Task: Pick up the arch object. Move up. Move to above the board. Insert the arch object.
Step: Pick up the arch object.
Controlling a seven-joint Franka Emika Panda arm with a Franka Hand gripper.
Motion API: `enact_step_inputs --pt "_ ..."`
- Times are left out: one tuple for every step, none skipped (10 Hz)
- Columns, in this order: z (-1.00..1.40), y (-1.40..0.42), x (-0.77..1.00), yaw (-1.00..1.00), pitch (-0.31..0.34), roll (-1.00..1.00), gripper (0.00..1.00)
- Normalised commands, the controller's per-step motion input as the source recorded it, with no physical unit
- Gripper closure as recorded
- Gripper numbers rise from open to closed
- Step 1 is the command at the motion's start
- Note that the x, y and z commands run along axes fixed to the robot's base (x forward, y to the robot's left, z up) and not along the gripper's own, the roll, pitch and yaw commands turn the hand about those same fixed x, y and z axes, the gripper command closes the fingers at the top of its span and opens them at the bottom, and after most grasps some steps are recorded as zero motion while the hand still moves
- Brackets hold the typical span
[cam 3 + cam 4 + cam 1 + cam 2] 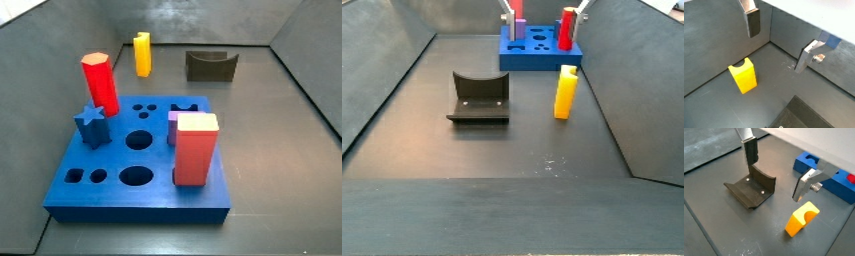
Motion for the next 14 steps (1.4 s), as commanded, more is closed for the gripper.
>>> enact_step_inputs --pt "0.00 0.00 -0.01 -0.02 -0.001 0.00 0.00" --pt "-0.39 -0.15 -0.45 -0.17 -0.161 0.00 0.00" --pt "-0.86 -0.23 -0.74 -0.24 -0.171 0.00 0.00" --pt "-0.91 -0.21 -0.71 -0.33 -0.150 -0.04 0.00" --pt "-0.84 -0.01 -0.71 -0.40 -0.123 -0.01 0.00" --pt "-0.74 -0.02 -0.59 -0.41 -0.084 -0.03 0.00" --pt "-0.67 -0.08 -0.23 -0.30 -0.106 -0.13 0.00" --pt "-0.67 -0.12 0.00 -0.21 -0.090 -0.13 0.00" --pt "-0.64 -0.15 0.00 -0.14 -0.051 -0.12 0.00" --pt "-0.69 -0.13 0.00 -0.13 -0.036 -0.11 0.00" --pt "-0.76 -0.11 0.00 -0.11 -0.016 -0.04 0.00" --pt "-0.73 -0.07 -0.02 -0.07 -0.027 0.00 0.00" --pt "-0.31 0.00 -0.03 0.00 -0.104 -0.18 0.00" --pt "-0.09 0.00 0.00 0.00 -0.046 -0.10 0.00"
